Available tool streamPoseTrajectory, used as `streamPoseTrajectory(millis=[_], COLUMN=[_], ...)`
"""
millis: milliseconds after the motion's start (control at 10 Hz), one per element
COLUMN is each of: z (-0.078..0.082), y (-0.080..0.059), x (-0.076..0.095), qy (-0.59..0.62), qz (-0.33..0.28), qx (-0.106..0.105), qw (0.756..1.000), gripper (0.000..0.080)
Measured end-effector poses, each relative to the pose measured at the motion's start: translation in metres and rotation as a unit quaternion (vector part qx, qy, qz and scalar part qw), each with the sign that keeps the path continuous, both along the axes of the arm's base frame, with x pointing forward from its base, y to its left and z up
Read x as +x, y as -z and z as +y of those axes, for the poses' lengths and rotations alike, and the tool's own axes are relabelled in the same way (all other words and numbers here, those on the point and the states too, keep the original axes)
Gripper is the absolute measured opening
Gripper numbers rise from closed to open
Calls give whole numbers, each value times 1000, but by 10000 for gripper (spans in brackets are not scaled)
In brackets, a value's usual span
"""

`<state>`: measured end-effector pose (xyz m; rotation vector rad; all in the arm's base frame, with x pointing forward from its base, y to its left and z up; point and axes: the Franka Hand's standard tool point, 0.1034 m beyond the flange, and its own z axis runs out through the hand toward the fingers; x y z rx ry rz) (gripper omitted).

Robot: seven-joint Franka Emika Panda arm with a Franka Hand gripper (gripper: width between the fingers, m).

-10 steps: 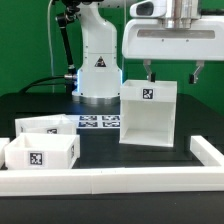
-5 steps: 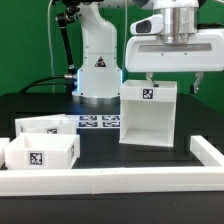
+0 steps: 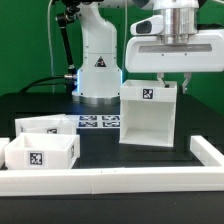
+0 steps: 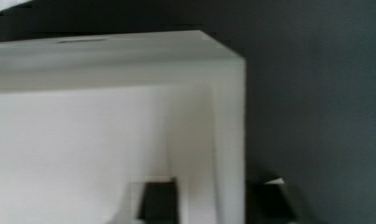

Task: Assemble drawer

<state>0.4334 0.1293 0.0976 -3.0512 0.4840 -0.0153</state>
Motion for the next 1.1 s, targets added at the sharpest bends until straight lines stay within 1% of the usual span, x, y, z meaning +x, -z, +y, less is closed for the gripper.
streamPoseTrajectory(millis=[100, 200, 600, 700, 800, 1100], z=[0, 0, 0, -3, -14, -28], y=[0, 0, 0, 0, 0, 0], x=[0, 0, 0, 3, 15, 57], qy=[0, 0, 0, -17, -37, -49], qz=[0, 0, 0, -1, -6, -24], qx=[0, 0, 0, 0, 3, 5], qw=[1000, 1000, 1000, 1000, 999, 999], gripper=[86, 36, 36, 36, 36, 38])
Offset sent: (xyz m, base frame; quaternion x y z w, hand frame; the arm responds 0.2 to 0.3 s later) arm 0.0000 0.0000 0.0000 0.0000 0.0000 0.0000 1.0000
